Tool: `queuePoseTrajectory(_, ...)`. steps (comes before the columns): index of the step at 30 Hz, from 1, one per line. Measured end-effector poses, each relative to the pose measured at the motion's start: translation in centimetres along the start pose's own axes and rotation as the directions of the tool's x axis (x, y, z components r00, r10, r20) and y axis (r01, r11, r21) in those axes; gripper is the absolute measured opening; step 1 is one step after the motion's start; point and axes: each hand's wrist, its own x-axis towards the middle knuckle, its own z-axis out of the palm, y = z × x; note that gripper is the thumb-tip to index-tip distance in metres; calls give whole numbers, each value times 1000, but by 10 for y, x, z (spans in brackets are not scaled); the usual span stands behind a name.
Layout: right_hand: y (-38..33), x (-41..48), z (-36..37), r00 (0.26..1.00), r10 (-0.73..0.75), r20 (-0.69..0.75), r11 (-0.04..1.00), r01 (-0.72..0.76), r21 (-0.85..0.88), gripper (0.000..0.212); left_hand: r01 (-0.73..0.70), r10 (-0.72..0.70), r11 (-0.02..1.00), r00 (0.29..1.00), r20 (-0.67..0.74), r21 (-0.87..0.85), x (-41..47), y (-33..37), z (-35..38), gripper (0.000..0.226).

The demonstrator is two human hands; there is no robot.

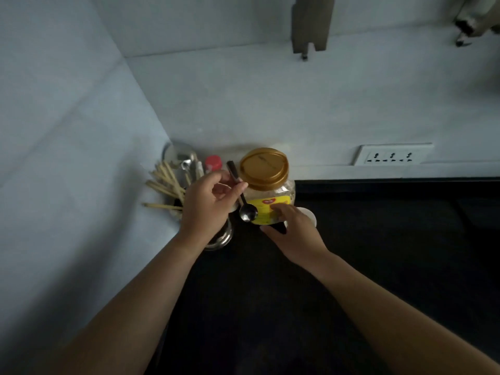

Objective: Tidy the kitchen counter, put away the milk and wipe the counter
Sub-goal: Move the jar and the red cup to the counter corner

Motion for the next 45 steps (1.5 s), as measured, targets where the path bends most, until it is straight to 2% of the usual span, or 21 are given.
queuePoseTrajectory(2,-18,11,11,1000,-23,7,998,23,57,45,-2,2,1000,999,-32,-6,-3,0,-15,9)
queuePoseTrajectory(5,-37,22,24,998,-14,57,987,4,161,23,16,-17,1000,999,-52,-19,-6,-3,-30,9)
queuePoseTrajectory(8,-44,28,32,997,-5,73,987,-7,160,11,83,-83,997,994,-66,-11,-8,-14,-39,16)
queuePoseTrajectory(11,-42,32,30,1000,15,28,991,-18,136,4,204,-204,979,979,-10,-11,-14,-30,-43,23)
queuePoseTrajectory(15,-37,40,11,998,69,-11,996,-68,62,9,279,-284,959,950,130,53,-39,-56,-37,23)
queuePoseTrajectory(21,-41,55,-18,994,24,-103,999,-29,-41,7,206,-260,953,933,250,220,-70,-89,-15,23)
queuePoseTrajectory(24,-49,59,-24,996,-44,-82,986,30,-167,7,227,-315,931,895,315,286,-85,-113,-2,26)
queuePoseTrajectory(26,-52,61,-24,996,-58,-60,972,43,-231,9,273,-375,910,864,337,312,-96,-130,7,27)
queuePoseTrajectory(28,-55,63,-23,998,-58,-40,961,44,-274,11,259,-390,893,854,345,369,-105,-143,17,32)
queuePoseTrajectory(34,-71,82,-6,988,-153,-3,947,146,-284,9,113,-413,806,812,414,582,-124,-165,34,56)
queuePoseTrajectory(45,-87,107,29,962,-271,-34,944,259,-206,13,92,-402,808,809,430,582,-136,-175,38,60)
